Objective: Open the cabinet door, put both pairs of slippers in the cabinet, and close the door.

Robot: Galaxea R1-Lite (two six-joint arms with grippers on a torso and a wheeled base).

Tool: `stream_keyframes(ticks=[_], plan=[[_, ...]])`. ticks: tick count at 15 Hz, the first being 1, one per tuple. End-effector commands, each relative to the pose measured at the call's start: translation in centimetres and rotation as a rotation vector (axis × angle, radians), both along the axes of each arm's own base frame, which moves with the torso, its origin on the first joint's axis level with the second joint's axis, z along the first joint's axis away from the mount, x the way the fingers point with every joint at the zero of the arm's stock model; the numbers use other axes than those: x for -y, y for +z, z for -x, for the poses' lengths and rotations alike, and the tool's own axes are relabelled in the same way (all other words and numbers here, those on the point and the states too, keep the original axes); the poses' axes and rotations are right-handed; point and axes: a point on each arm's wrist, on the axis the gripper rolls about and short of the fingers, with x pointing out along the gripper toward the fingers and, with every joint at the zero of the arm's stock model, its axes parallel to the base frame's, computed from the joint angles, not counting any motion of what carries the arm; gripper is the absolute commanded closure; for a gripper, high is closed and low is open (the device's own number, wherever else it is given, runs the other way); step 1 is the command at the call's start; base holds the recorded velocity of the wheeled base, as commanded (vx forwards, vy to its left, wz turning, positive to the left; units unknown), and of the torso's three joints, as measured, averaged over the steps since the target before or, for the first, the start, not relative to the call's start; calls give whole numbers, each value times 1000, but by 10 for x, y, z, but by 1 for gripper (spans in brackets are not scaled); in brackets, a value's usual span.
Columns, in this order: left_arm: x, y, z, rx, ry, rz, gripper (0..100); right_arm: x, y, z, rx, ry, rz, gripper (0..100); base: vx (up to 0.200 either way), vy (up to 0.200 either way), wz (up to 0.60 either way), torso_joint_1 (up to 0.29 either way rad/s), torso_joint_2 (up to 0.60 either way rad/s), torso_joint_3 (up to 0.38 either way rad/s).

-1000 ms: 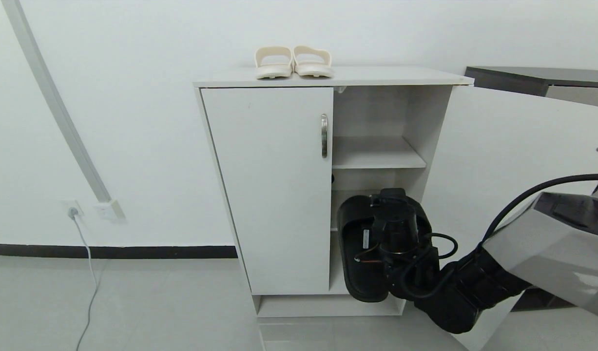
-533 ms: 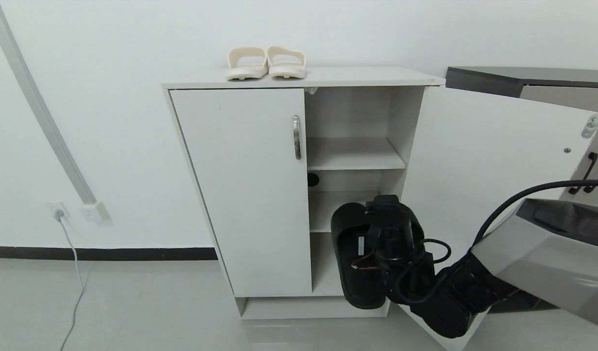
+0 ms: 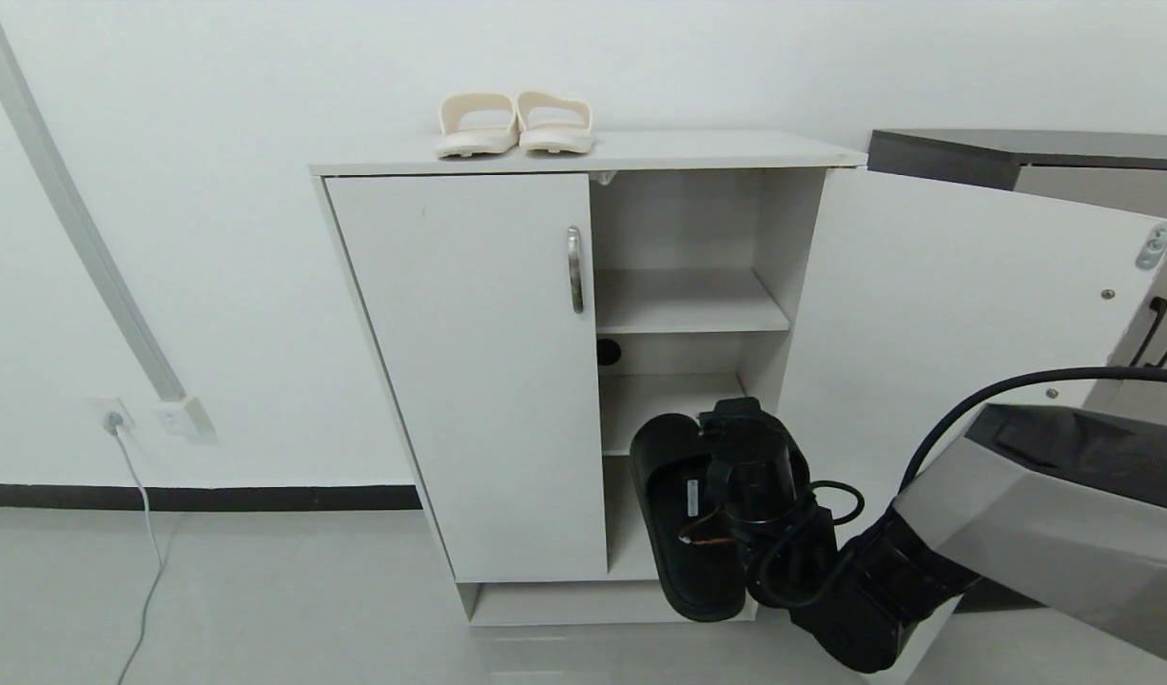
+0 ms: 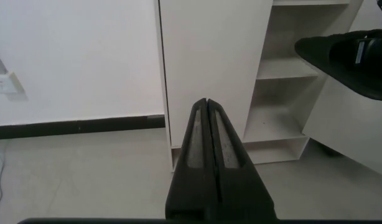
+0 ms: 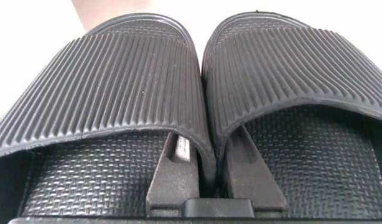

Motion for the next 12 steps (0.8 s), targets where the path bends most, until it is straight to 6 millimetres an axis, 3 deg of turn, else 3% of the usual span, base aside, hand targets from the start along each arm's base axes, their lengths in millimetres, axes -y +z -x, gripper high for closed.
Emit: stream_keyframes(ticks=[1,8,12], plan=[[0,0,0,-2,0,0,100,-1,-3,0,-6,2,5,100,0,0,0,0,0,0],[0,0,0,-2,-2,-1,100,-4,-5,3,-9,9,0,100,0,0,0,4,5,-156],[0,0,0,-2,-2,0,100,-7,-19,0,-29,9,18,100,0,0,0,2,1,-194]])
